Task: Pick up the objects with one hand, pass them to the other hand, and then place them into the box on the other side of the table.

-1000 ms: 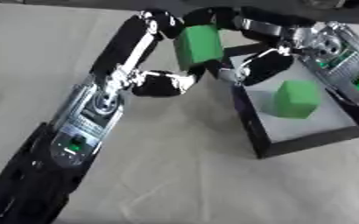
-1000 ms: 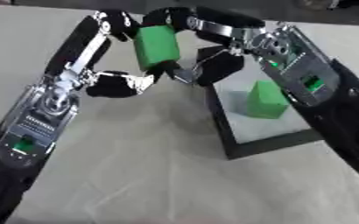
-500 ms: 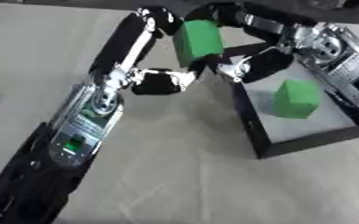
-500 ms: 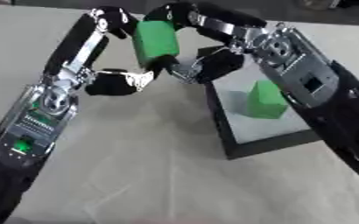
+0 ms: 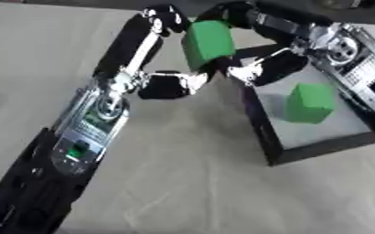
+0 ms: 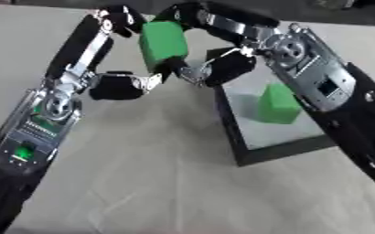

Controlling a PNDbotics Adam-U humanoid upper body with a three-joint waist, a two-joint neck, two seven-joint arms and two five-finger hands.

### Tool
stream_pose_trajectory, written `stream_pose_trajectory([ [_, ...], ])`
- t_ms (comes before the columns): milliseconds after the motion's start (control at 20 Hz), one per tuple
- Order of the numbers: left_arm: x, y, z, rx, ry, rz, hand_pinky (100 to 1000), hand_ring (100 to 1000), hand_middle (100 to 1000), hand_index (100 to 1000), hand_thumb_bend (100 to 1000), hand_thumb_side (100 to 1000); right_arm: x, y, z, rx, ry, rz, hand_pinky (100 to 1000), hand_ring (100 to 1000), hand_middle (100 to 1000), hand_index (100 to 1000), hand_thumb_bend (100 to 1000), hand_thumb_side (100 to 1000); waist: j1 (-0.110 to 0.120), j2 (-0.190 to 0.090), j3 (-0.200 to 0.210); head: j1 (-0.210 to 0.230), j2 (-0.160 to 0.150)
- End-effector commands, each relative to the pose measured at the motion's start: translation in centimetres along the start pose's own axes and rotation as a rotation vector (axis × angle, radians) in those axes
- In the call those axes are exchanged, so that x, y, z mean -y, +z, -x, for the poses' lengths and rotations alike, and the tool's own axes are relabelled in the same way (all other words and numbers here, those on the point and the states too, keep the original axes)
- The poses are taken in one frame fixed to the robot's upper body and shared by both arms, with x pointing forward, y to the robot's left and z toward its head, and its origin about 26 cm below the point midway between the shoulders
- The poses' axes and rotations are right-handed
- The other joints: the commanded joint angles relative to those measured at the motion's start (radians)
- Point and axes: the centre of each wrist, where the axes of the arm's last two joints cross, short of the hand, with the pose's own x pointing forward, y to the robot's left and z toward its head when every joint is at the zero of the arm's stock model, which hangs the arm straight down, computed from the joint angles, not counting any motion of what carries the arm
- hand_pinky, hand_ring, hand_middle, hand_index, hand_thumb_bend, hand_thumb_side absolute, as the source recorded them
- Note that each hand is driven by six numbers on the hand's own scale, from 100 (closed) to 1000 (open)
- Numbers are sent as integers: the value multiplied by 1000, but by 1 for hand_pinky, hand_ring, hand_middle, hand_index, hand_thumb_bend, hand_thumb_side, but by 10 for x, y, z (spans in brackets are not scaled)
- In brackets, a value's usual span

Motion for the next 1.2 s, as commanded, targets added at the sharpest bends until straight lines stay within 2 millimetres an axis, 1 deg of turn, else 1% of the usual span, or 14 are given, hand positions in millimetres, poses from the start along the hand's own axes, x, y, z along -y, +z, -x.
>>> stream_pose_trajectory([
  [50, -3, -4, -10, 47, -24, -9, 755, 764, 703, 736, 614, 386, 9, 0, -6, 8, 19, 10, 880, 800, 857, 678, 100, 257, -9, 0, 0, -4, -4],
  [100, -3, -4, -10, 47, -31, -4, 761, 776, 718, 754, 646, 399, 9, 0, -6, 5, 17, 11, 879, 799, 852, 675, 100, 253, -9, 0, 0, -5, -4],
  [250, -2, -4, -9, 48, -50, 10, 770, 788, 733, 779, 706, 418, 9, 1, -6, -1, 13, 13, 878, 797, 848, 672, 100, 249, -9, 0, -1, -5, -4],
  [300, -2, -4, -9, 48, -55, 17, 772, 791, 736, 784, 716, 420, 9, 1, -6, -3, 12, 14, 878, 797, 847, 672, 100, 249, -8, 0, -1, -4, -3],
  [400, -1, -3, -8, 46, -67, 34, 779, 800, 745, 797, 766, 422, 10, 2, -6, -6, 12, 17, 877, 797, 847, 671, 100, 246, -8, 0, -2, -4, -3],
  [550, 1, -3, -6, 42, -87, 68, 785, 807, 751, 807, 814, 406, 11, 3, -5, -12, 16, 26, 876, 795, 844, 668, 100, 255, -8, -1, -2, -4, -2],
  [650, 1, -2, -4, 35, -100, 87, 788, 814, 758, 816, 840, 415, 12, 4, -5, -16, 21, 33, 876, 794, 844, 667, 100, 243, -8, -2, -3, -4, -1],
  [950, 1, 0, 0, 3, -138, 101, 793, 821, 765, 822, 886, 423, 14, 8, -3, -32, 32, 51, 875, 793, 844, 665, 100, 240, -6, -6, -9, -5, 1],
  [1050, 1, 1, 2, -13, -145, 99, 792, 821, 766, 822, 892, 426, 15, 10, -2, -39, 36, 57, 875, 793, 844, 665, 100, 239, -5, -8, -12, -4, 2],
  [1200, 1, 3, 6, -44, -153, 86, 788, 820, 764, 820, 877, 420, 16, 15, 0, -52, 42, 67, 874, 791, 843, 662, 100, 235, -4, -12, -19, -1, 4],
])
